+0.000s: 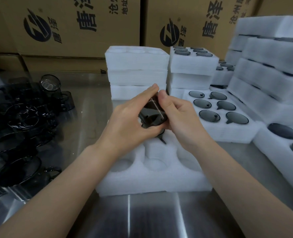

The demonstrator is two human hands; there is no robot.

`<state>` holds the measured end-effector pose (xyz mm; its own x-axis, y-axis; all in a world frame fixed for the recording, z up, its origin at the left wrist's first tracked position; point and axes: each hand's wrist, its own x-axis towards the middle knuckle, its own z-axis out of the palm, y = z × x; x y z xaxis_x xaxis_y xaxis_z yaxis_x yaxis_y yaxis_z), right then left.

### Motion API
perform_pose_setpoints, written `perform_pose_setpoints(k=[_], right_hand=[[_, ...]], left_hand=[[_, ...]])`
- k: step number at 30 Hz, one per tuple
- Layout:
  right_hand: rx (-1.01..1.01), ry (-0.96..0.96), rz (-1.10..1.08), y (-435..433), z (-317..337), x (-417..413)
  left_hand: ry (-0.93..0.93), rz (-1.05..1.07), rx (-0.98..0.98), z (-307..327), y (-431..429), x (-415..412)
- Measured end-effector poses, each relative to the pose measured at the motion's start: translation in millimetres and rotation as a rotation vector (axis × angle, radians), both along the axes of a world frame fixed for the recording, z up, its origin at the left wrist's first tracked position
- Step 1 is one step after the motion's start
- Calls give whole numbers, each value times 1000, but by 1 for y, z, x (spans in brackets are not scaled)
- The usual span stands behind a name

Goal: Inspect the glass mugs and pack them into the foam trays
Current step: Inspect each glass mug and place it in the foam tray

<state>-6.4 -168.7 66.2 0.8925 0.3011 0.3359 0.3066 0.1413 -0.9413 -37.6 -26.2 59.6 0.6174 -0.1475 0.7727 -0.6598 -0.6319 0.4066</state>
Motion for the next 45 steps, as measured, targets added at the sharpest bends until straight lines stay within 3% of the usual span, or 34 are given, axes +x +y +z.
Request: perform_pose_setpoints(k=[6, 11, 14, 21, 26, 31, 45], right_hand=[[144, 128, 11, -5, 3, 4], [221, 398, 354, -7, 6, 9], [242, 397, 472, -8, 7, 9], [240, 220, 213, -8, 2, 7], [128, 113, 118, -6, 2, 5], [132, 105, 84, -8, 3, 7], [229, 154, 78, -12, 8, 6]], left_hand=[[-106, -91, 91, -1, -2, 1], [-71, -166, 118, 0, 0, 4], [-5, -134, 105, 2, 1, 3], [154, -62, 71, 1, 1, 3], [28, 20, 22, -6, 0, 6], [-26, -17, 43, -5, 2, 6], [120, -108, -16, -1, 5, 6]])
